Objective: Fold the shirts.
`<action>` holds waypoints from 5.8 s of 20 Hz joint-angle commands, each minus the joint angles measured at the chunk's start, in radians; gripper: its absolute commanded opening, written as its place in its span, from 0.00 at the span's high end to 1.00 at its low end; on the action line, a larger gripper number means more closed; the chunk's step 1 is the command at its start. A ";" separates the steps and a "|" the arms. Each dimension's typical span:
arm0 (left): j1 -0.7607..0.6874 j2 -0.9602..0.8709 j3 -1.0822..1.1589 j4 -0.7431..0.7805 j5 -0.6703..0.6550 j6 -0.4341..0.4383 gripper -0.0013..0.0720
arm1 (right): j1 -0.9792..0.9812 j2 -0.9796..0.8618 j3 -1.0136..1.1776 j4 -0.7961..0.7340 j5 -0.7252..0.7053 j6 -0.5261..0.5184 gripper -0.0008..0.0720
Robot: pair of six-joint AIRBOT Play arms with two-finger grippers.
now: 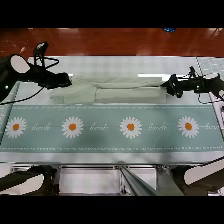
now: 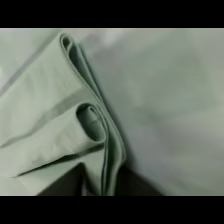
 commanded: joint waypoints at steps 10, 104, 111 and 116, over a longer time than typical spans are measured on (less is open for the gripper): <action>-0.071 -0.026 -0.008 -0.282 0.022 0.163 0.95 | 0.084 0.328 0.130 -0.363 0.238 -0.024 0.96; 0.113 0.511 -0.564 -0.391 0.043 0.129 0.95 | 0.600 0.304 0.060 0.069 -0.097 0.066 0.96; 0.113 0.512 -0.564 -0.415 0.042 0.124 0.95 | 0.423 0.308 0.523 -0.180 0.166 0.262 0.96; 0.113 0.512 -0.564 -0.433 0.043 0.135 0.95 | 0.197 0.382 0.643 -0.183 0.343 0.319 0.96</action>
